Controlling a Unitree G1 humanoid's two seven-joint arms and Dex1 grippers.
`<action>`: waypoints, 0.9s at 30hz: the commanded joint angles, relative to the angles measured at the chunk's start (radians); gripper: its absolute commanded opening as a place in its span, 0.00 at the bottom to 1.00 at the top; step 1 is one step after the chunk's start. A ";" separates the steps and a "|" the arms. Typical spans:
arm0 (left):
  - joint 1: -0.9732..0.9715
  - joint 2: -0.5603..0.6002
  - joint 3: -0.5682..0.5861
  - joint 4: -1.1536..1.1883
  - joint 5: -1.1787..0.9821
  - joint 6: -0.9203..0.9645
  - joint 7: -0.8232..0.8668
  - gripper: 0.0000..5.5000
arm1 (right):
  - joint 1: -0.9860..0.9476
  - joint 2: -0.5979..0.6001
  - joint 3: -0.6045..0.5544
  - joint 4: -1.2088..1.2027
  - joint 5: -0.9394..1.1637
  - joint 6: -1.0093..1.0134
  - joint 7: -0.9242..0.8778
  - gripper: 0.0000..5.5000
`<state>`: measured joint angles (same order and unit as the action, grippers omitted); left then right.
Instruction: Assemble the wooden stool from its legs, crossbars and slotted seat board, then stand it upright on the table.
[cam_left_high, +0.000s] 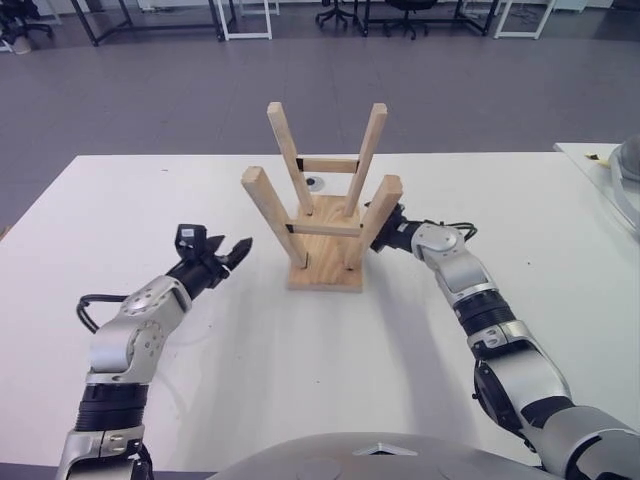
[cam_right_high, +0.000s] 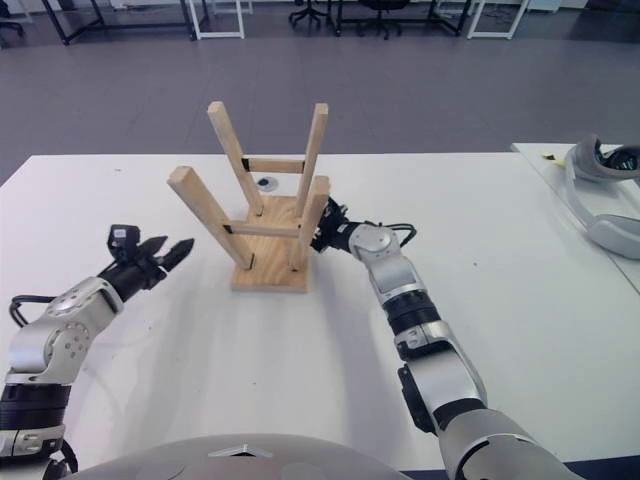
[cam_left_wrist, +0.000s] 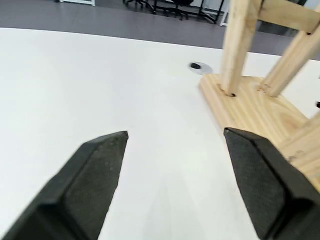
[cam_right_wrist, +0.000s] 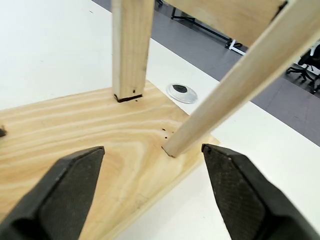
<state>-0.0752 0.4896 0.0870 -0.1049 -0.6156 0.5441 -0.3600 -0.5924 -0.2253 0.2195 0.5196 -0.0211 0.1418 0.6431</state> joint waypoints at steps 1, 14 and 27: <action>-0.020 0.015 -0.078 0.051 0.079 -0.036 -0.116 0.64 | -0.023 -0.044 0.076 0.005 -0.033 -0.098 0.139 0.67; 0.414 0.154 0.166 0.002 0.223 -0.241 -0.233 0.64 | 0.198 -0.289 0.180 -0.563 -0.014 -0.058 0.443 0.67; 0.721 0.163 0.108 -0.520 0.259 0.006 -0.188 0.64 | 0.070 -0.344 0.057 0.017 -0.157 -0.116 0.102 0.67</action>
<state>0.6647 0.6292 0.2297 -0.5584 -0.3419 0.5020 -0.5317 -0.4564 -0.6649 0.2397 0.3801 -0.1047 0.0648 0.8819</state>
